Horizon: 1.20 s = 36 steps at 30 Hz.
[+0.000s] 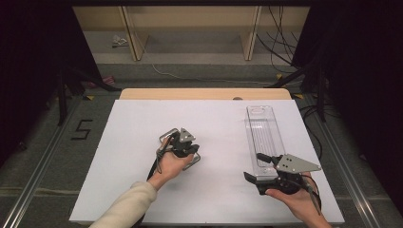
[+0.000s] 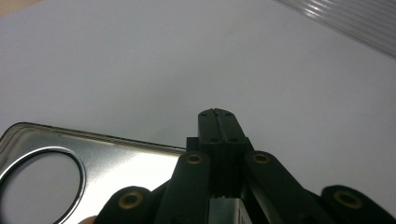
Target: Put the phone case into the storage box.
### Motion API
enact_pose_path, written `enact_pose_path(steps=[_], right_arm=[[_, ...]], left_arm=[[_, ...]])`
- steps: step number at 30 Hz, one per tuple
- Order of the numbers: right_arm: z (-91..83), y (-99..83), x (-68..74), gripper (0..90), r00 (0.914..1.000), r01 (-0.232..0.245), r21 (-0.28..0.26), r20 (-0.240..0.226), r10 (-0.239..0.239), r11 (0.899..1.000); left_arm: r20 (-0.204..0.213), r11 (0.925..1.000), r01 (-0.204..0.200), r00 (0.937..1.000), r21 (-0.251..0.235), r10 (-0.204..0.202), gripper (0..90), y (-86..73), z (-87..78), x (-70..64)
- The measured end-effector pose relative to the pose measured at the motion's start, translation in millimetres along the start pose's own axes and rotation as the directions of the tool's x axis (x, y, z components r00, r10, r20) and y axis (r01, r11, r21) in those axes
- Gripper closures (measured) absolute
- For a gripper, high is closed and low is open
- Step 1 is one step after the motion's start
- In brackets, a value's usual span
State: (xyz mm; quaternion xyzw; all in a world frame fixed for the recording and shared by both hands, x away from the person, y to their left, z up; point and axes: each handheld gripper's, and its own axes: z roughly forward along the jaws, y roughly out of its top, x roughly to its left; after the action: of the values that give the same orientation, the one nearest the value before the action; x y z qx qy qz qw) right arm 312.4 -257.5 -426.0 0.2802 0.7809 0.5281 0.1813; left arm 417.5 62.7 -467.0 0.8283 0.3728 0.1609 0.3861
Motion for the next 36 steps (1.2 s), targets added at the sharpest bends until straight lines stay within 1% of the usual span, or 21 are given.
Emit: enact_pose_path(steps=[1, 4, 10, 14, 17, 19, 22, 23, 25, 29, 30, 31, 32, 36], right_arm=[[0.1, 0.0, -0.1, 20.7, 1.0, -0.001, 0.0, 0.0, 0.001, 1.0], [0.6, 0.0, 0.5, 20.7, 1.0, -0.001, 0.001, -0.001, 0.001, 1.0], [0.7, 0.4, 1.4, 20.6, 1.0, 0.003, 0.004, -0.003, -0.003, 1.0], [0.4, 0.5, 1.6, 20.6, 1.0, 0.004, 0.002, -0.005, -0.004, 1.0], [0.3, 0.5, 1.5, 20.5, 1.0, 0.003, 0.002, -0.006, -0.003, 1.0], [0.3, 0.4, 1.5, 20.5, 1.0, 0.002, 0.002, -0.007, -0.002, 1.0], [0.4, 0.2, 1.2, 20.5, 1.0, -0.001, 0.002, -0.008, 0.001, 1.0], [0.5, 0.2, 1.3, 20.5, 1.0, -0.001, 0.002, -0.009, 0.002, 1.0], [0.6, 0.4, 1.7, 20.6, 0.9999, -0.003, 0.0, -0.011, 0.003, 1.0], [0.8, 0.3, 1.7, 20.6, 0.9999, -0.004, 0.002, -0.011, 0.004, 1.0], [0.7, 0.3, 1.7, 20.6, 0.9999, -0.004, 0.001, -0.012, 0.004, 1.0], [0.7, 0.3, 1.7, 20.6, 0.9999, -0.004, 0.001, -0.012, 0.004, 1.0], [0.5, 0.2, 1.3, 20.6, 0.9999, -0.005, 0.002, -0.011, 0.005, 1.0], [0.9, -0.1, 1.0, 20.6, 0.9999, -0.009, 0.003, -0.013, 0.009, 1.0]], left_arm=[[-0.002, 1.0, 0.005, 1.0, 0.002, -0.005, 89.9, 0.5, 2.2, -0.3], [-0.019, 0.9998, 0.001, 0.9998, 0.02, 0.0, 89.9, 2.6, 8.8, -2.2], [-0.021, 0.998, -0.02, 0.9995, 0.059, 0.021, 89.9, 7.8, 17.8, -7.2], [-0.017, 0.9956, -0.025, 0.9995, 0.091, 0.026, 90.0, 10.0, 23.7, -9.6], [-0.015, 0.9948, -0.018, 0.9997, 0.1, 0.019, 90.0, 8.8, 27.4, -9.8], [-0.014, 0.9946, -0.011, 0.9998, 0.104, 0.013, 89.9, 7.9, 27.5, -10.4], [-0.013, 0.9928, -0.02, 0.9997, 0.118, 0.022, 90.0, 3.9, 28.8, -7.9], [-0.01, 0.9927, -0.011, 0.9999, 0.12, 0.012, 90.0, 3.1, 27.9, -7.6], [-0.004, 0.9924, -0.01, 0.9999, 0.123, 0.01, 90.0, 2.9, 27.0, -7.1], [0.0, 0.9917, -0.015, 0.9999, 0.127, 0.016, 89.9, 1.9, 25.3, -7.4], [-0.004, 0.9909, -0.023, 0.9997, 0.132, 0.024, 90.0, 1.4, 23.6, -6.9], [-0.004, 0.991, -0.022, 0.9997, 0.132, 0.023, 90.0, 0.9, 22.6, -6.4], [0.004, 0.9905, -0.015, 0.9999, 0.137, 0.014, 90.0, -1.3, 19.3, -5.5], [0.014, 0.9884, -0.03, 0.9995, 0.149, 0.028, 90.0, -7.1, 11.4, -3.6]])
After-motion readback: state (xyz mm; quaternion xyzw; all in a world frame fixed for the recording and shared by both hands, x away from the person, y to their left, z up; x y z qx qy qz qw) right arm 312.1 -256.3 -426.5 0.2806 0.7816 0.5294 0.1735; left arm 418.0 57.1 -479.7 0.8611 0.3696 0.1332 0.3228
